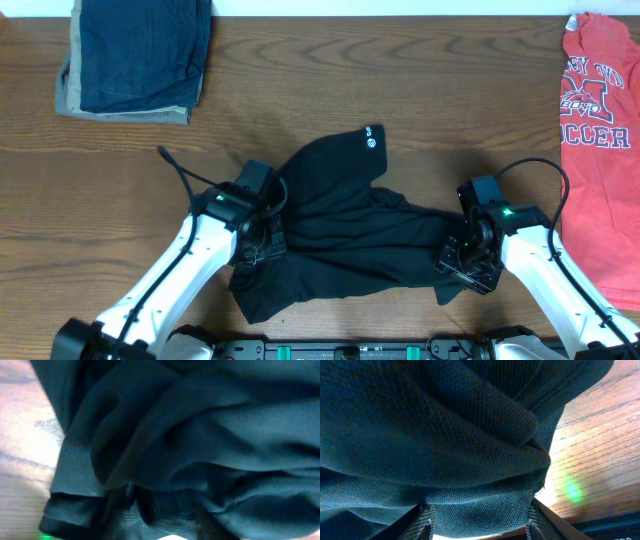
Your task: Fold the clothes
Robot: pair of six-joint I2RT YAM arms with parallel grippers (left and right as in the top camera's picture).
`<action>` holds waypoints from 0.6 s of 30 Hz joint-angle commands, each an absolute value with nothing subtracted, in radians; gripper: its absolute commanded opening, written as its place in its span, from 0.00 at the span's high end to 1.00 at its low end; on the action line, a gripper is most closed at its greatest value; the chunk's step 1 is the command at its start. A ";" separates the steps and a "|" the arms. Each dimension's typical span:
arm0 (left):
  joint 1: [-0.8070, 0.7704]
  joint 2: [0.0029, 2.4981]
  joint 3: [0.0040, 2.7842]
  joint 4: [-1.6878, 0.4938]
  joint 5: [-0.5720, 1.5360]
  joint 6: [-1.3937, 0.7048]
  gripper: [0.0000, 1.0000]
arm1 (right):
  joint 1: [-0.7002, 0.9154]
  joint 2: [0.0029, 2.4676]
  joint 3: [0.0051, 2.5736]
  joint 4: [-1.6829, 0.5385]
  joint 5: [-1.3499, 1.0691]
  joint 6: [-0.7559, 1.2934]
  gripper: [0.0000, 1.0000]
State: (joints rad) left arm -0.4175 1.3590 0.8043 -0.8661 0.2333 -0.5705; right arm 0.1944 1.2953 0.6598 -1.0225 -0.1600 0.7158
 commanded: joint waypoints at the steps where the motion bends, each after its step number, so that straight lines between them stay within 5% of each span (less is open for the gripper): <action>1: -0.421 1.385 0.795 -0.869 0.231 -0.558 0.89 | 0.204 1.295 0.654 -1.021 -0.154 0.728 0.45; 12: -0.421 1.270 0.799 -0.883 0.168 -0.558 0.94 | 0.204 1.295 0.654 -1.017 -0.154 0.727 0.44; 18: -0.405 1.113 0.799 -0.953 0.034 -0.635 0.94 | 0.203 1.295 0.654 -1.017 -0.154 0.716 0.27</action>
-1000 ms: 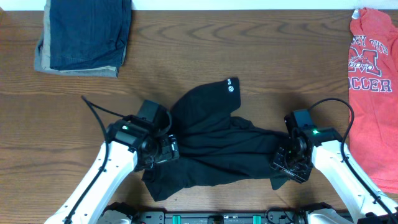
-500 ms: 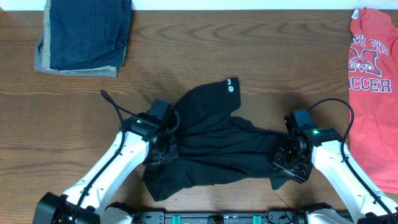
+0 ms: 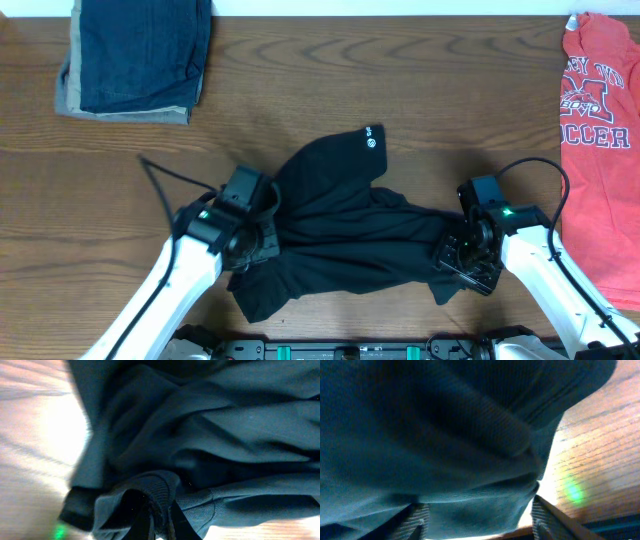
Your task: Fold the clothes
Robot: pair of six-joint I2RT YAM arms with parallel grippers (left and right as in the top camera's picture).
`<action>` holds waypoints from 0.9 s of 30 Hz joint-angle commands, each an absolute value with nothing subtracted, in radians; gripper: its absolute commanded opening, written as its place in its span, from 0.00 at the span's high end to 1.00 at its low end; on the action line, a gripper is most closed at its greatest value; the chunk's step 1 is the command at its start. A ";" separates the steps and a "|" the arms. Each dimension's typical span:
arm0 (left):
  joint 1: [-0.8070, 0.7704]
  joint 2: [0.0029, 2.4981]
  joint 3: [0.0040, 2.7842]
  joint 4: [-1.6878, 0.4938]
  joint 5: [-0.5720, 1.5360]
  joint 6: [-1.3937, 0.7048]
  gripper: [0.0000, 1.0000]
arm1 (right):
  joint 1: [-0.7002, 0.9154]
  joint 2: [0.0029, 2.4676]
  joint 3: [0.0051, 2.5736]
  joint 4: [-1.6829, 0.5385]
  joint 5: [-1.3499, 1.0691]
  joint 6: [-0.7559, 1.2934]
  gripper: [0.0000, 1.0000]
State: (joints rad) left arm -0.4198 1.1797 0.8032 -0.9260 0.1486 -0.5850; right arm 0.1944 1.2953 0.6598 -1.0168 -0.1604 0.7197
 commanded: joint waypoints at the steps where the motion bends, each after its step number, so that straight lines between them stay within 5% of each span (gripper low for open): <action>1: -0.394 1.088 0.800 -0.966 0.014 -0.638 0.94 | 0.203 1.294 0.654 -1.017 -0.154 0.716 0.24; 11: -0.225 0.963 0.800 -1.054 -0.017 -0.614 0.94 | 0.204 1.295 0.654 -1.016 -0.190 0.699 0.19; 27: -0.206 0.966 0.800 -1.054 -0.016 -0.614 0.94 | 0.367 1.295 0.654 -0.928 -0.336 0.764 0.35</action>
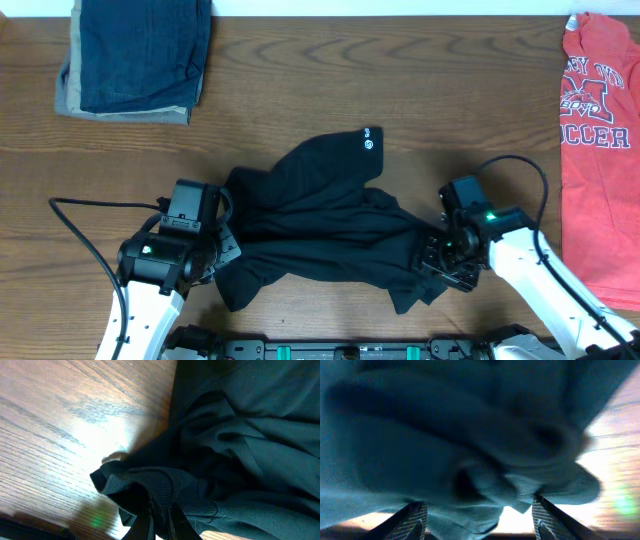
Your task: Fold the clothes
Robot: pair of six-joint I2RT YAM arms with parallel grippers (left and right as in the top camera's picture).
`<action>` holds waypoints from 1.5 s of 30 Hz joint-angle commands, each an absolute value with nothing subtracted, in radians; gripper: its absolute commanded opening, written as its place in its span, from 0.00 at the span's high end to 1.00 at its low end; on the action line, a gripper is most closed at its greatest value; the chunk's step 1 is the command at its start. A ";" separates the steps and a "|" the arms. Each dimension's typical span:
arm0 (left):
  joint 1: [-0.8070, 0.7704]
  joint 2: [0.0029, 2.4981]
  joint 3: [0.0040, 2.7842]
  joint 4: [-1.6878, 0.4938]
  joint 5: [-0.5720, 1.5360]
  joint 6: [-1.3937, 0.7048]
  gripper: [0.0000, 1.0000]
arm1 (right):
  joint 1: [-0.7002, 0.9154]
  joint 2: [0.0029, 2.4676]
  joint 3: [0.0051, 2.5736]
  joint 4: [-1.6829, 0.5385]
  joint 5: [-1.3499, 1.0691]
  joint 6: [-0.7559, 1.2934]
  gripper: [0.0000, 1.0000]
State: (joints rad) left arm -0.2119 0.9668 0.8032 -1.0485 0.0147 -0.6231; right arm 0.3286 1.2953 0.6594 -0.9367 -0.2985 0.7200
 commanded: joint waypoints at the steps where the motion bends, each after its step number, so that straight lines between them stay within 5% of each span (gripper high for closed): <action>1: -0.206 0.966 0.800 -1.055 -0.016 -0.614 0.93 | 0.379 1.295 0.654 -0.926 -0.334 0.771 0.35; 21: -0.206 0.966 0.800 -1.063 -0.016 -0.614 0.93 | 0.480 1.295 0.651 -0.898 -0.302 0.894 0.49; 28: -0.206 0.966 0.800 -1.066 -0.016 -0.614 0.93 | 0.480 1.295 0.651 -0.898 -0.302 0.895 0.69; 34: -0.206 0.962 0.804 -1.077 -0.015 -0.613 0.94 | 0.471 1.294 0.654 -0.915 -0.278 0.895 0.98; 45: -0.206 0.941 1.004 -1.229 -0.015 -0.569 0.94 | 0.371 1.229 0.865 -1.133 -0.182 0.803 0.99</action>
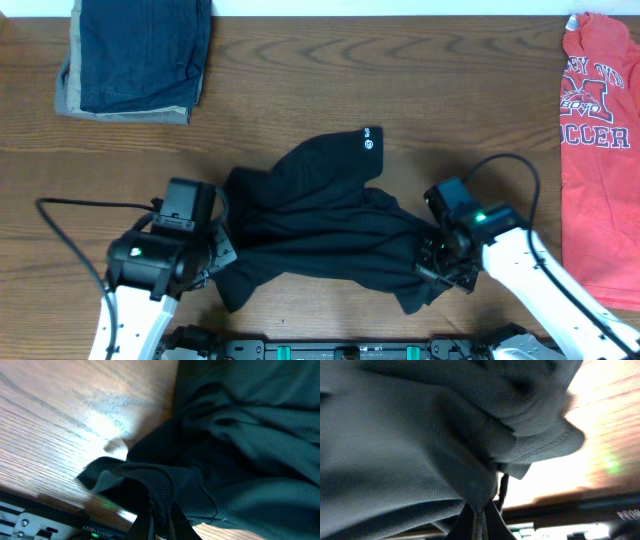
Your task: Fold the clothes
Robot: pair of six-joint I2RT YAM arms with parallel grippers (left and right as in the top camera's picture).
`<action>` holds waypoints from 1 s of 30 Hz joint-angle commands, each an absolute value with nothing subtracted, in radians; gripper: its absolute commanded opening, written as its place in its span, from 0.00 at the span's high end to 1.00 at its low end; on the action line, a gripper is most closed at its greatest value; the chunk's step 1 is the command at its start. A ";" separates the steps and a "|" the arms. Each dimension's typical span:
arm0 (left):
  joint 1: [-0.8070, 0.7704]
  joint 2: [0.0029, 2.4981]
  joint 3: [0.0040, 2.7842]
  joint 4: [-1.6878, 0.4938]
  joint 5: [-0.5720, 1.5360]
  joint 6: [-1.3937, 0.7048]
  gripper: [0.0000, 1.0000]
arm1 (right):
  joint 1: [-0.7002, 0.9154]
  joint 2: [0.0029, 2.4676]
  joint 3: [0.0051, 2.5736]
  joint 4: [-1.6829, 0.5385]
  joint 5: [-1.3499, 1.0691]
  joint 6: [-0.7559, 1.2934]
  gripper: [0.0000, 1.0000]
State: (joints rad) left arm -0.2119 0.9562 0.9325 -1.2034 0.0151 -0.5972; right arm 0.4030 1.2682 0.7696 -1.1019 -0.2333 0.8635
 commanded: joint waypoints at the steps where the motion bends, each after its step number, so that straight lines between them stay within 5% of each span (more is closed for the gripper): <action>1: -0.206 0.942 1.022 -1.240 -0.015 -0.558 0.94 | 0.361 1.223 0.892 -1.151 -0.182 0.787 0.99; 13: -0.206 0.939 1.390 -1.418 -0.015 -0.451 0.89 | 0.178 1.165 1.478 -1.477 -0.052 0.601 0.99; 18: -0.206 0.939 1.523 -1.481 -0.010 -0.447 0.94 | 0.136 1.165 1.705 -1.569 -0.048 0.549 0.99; 30: -0.207 0.939 1.782 -1.607 0.019 -0.445 0.94 | 0.124 1.165 2.009 -1.678 -0.014 0.522 0.99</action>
